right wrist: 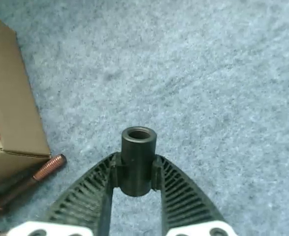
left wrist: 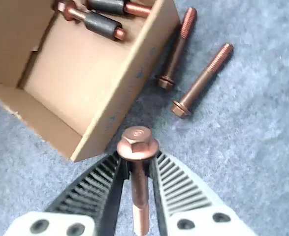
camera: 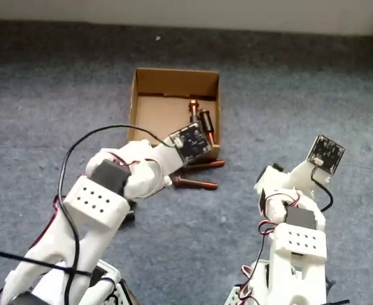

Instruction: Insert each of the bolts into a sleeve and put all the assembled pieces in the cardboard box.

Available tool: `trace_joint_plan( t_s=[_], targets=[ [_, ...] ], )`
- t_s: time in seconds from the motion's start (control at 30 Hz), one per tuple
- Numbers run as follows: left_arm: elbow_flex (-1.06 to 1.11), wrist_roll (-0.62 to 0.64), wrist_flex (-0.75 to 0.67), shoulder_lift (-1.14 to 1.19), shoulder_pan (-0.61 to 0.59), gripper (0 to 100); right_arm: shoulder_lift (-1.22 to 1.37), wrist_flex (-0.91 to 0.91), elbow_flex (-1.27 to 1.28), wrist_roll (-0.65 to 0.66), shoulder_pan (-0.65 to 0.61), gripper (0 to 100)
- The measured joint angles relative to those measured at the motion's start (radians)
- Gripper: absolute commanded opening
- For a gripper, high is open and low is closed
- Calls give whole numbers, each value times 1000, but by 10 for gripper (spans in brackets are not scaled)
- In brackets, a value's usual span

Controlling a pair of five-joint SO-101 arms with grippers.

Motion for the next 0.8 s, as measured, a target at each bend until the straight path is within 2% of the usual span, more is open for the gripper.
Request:
trace_joint_plan(
  t_s=[0.13, 0.27, 0.4, 0.53, 0.8],
  targets=[
    [9, 135, 0, -120, -3, 5, -12, 0, -9, 0, -5, 4],
    [20, 253, -5, -192, -2, 5, -117, 0, -9, 35, -72, 4],
    [135, 364, -115, -253, -14, 5, -316, 32, 0, 152, -204, 4],
    [302, 436, -276, -328, -49, 5, -497, 49, 46, 201, -321, 4],
    [370, 555, -319, -517, -141, 5, -588, 49, 107, 215, -532, 4]
  ],
)
